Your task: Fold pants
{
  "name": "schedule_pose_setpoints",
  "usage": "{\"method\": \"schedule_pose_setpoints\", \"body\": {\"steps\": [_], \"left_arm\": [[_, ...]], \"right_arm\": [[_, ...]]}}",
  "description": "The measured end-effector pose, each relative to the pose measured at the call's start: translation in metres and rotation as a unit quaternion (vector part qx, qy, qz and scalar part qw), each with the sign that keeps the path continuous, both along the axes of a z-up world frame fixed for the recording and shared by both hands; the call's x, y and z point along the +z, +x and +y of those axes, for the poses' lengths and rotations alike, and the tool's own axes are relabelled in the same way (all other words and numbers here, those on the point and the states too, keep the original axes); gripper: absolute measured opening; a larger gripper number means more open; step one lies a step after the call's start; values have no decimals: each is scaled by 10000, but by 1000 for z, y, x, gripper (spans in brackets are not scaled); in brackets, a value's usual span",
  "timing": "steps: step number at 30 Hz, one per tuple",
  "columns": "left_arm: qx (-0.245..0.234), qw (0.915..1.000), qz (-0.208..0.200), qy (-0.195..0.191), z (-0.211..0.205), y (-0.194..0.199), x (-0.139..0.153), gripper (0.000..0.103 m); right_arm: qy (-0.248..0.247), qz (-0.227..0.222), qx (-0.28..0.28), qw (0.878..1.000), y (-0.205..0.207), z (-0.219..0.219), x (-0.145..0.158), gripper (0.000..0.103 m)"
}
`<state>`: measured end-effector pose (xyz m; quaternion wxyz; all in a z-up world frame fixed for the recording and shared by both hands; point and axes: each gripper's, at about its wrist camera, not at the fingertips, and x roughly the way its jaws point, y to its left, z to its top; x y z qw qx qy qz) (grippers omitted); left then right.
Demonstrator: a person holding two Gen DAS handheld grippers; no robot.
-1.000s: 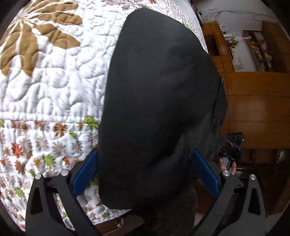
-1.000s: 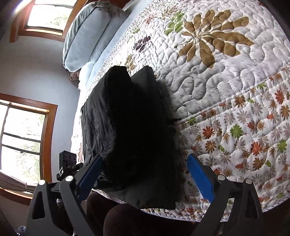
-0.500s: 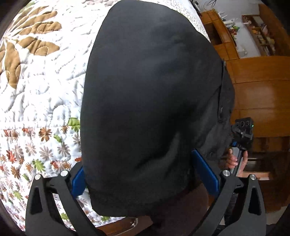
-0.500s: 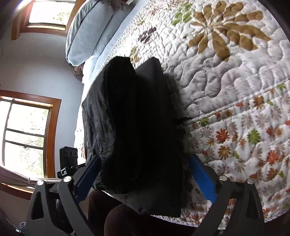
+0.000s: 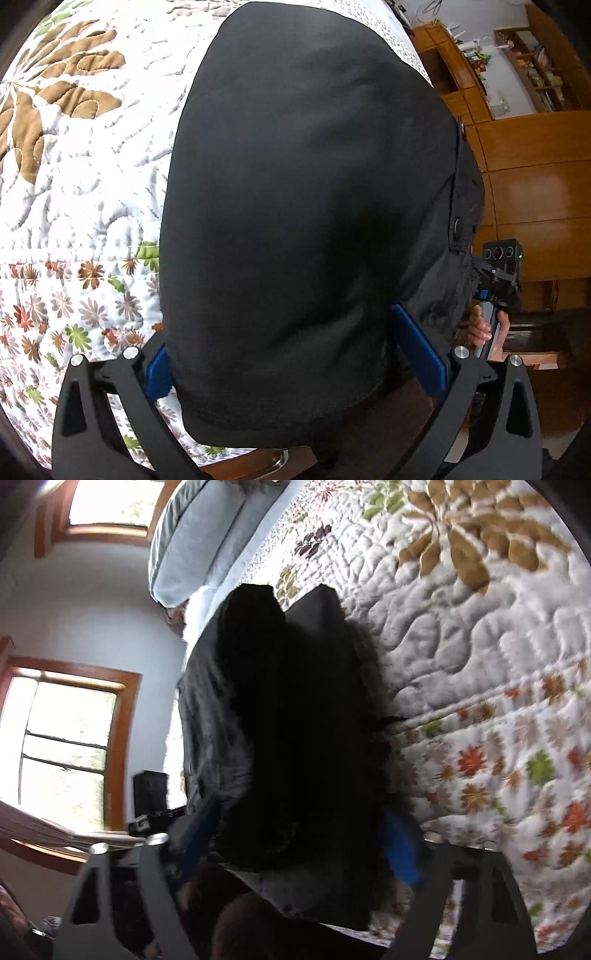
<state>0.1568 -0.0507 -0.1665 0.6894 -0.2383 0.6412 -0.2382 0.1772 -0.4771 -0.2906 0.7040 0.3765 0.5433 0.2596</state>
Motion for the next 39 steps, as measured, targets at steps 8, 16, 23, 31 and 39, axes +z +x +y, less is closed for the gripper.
{"method": "schedule_pose_setpoints", "body": {"steps": [8, 16, 23, 31, 39], "left_arm": [[74, 9997, -105, -216, 11, -3, 0, 100], [110, 9986, -392, -341, 29, -10, 4, 70], [358, 9971, -382, -561, 58, -10, -3, 58], [759, 9947, -474, -502, 98, -11, -3, 56], [1143, 9912, -572, -332, 151, -9, 0, 56]], "right_arm": [[-176, -385, 109, 9990, -7, 18, 16, 44], [-199, -640, 222, 9975, -1, 36, 29, 39], [-128, -754, 262, 9967, 12, 45, 34, 38], [9, -772, 340, 9964, 38, 73, 32, 38], [88, -785, 513, 9956, 74, 116, 28, 38]]}}
